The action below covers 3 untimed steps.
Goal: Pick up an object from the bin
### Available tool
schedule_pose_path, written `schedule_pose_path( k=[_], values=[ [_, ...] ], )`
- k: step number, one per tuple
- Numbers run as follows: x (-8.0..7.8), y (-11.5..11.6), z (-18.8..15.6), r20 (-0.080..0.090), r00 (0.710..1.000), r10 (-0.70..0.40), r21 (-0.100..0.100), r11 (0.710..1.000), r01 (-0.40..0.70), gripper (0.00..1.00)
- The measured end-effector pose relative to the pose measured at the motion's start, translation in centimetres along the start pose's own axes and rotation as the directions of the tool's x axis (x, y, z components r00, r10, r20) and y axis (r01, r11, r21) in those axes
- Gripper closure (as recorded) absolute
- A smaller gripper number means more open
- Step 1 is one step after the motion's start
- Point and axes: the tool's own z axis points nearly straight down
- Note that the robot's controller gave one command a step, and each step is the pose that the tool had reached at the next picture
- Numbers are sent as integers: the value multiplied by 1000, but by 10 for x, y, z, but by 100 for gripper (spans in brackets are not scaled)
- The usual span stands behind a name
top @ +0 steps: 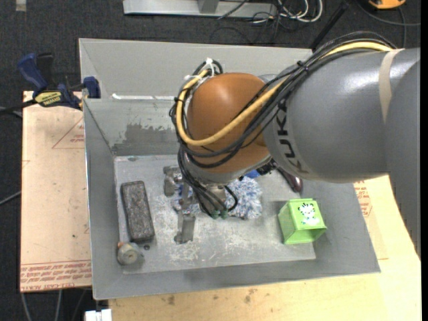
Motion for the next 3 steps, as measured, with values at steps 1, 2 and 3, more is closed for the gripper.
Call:
schedule_pose_path(
  k=[1, 2, 3],
  values=[
    [-15, -17, 58, 0, 999, -32, 1, 999, 32, 0],
    [-14, -65, 51, -20, 1000, -8, 2, 1000, 8, 0],
    [-21, -109, 10, 1, 1000, 1, 4, 1000, -1, 0]
  ],
)
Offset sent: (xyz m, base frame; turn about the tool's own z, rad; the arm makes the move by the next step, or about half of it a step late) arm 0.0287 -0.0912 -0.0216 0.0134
